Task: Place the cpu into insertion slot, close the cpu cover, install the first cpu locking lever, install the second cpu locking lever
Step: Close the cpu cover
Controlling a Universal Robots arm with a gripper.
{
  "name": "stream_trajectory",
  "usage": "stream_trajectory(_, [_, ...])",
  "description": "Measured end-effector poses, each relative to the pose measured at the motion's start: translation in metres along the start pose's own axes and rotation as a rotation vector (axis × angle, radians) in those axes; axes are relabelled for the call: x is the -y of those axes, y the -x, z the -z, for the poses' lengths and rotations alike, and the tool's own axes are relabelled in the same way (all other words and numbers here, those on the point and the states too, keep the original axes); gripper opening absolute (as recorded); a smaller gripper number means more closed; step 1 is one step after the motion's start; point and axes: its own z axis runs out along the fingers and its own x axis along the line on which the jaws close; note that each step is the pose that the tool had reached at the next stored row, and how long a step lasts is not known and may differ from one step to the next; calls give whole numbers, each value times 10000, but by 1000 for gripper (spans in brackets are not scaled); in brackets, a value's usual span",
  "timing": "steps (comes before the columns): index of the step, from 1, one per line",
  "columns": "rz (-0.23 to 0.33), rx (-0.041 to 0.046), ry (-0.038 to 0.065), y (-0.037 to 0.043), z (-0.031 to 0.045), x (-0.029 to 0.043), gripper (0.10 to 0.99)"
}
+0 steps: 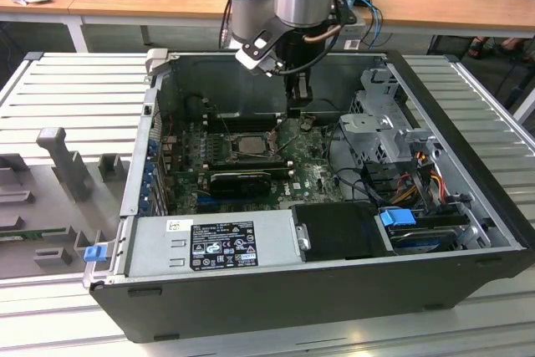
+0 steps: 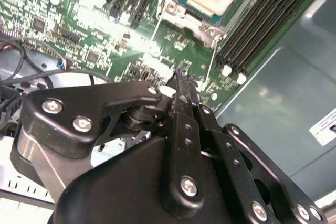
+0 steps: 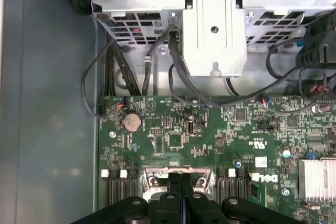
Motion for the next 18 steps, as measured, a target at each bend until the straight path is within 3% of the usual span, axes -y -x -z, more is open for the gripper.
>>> stream_trajectory(9, [-2, 5, 0, 1, -73, -128, 106])
stream_trajectory(12, [0, 6, -9, 3, -124, -218, 106])
stream_trajectory(13, [5, 5, -10, 5, -195, -226, 106])
stream_trajectory(14, [2, 7, -145, 7, -233, -226, 106])
stream_trajectory(15, [-7, -5, -422, 6, -234, -226, 106])
stream_trajectory(16, [-11, -8, -461, 6, -234, -219, 106])
stream_trajectory(18, [-10, -7, -462, 7, -230, -140, 106])
